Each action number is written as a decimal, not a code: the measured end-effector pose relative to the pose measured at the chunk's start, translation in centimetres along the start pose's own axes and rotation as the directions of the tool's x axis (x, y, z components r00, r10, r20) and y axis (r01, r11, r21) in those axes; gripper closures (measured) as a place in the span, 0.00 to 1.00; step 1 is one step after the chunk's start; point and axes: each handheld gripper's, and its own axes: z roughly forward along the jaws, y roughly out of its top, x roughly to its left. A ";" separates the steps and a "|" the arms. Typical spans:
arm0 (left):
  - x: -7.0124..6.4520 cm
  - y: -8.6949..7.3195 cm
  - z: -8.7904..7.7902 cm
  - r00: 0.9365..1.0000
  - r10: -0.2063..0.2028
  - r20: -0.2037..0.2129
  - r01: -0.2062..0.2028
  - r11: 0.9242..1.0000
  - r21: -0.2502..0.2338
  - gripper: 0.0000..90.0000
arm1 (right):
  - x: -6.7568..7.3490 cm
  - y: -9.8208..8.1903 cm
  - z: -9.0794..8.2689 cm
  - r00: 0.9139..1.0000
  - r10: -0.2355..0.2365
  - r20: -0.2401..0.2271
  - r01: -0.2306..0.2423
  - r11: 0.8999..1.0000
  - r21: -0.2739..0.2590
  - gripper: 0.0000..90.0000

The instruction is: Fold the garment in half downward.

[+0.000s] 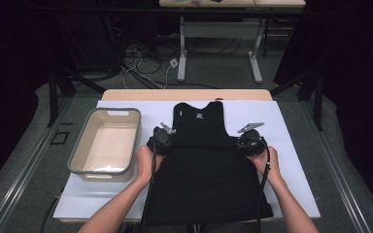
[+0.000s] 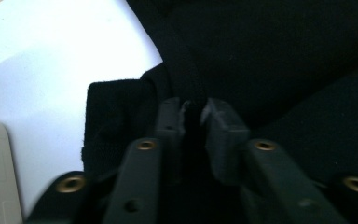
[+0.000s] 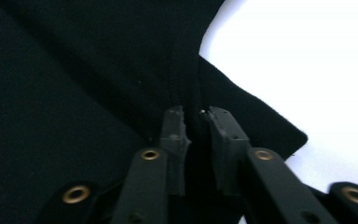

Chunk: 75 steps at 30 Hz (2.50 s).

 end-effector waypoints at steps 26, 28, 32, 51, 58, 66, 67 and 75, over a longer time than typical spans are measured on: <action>1.3 0.9 3.1 0.991 -0.094 0.094 0.103 0.990 -0.100 0.87 | 0.1 3.0 3.4 0.982 0.182 -0.041 -0.183 0.983 -0.019 0.88; 1.2 1.0 2.9 0.991 -0.089 0.098 0.098 0.991 -0.091 0.92 | 0.1 2.9 3.3 0.982 0.184 -0.043 -0.185 0.983 -0.019 0.94; 1.4 0.8 2.4 0.989 -0.097 0.113 0.109 0.989 -0.104 0.93 | 0.4 2.9 2.8 0.985 0.171 -0.037 -0.173 0.984 -0.032 0.98; 2.3 2.2 2.4 0.990 -0.107 0.086 0.116 0.988 -0.099 0.54 | 0.2 3.1 2.5 0.984 0.174 -0.039 -0.176 0.983 -0.054 0.67; 2.0 3.0 4.1 0.987 -0.113 0.117 0.123 0.989 -0.087 0.60 | 0.0 3.8 3.9 0.972 0.231 -0.044 -0.232 0.972 -0.043 0.71; 1.2 3.1 4.5 0.985 -0.093 0.148 0.105 0.991 -0.081 1.00 | 0.3 4.0 4.3 0.971 0.229 -0.061 -0.231 0.972 -0.033 0.95; 1.3 3.0 4.2 0.984 -0.092 0.151 0.105 0.991 -0.079 1.00 | 0.4 3.9 4.1 0.973 0.221 -0.069 -0.225 0.973 -0.044 0.95; 1.3 2.2 1.7 0.978 -0.071 0.194 0.101 0.983 -0.151 1.00 | 1.4 3.4 1.8 0.983 0.165 -0.077 -0.170 0.983 -0.070 0.96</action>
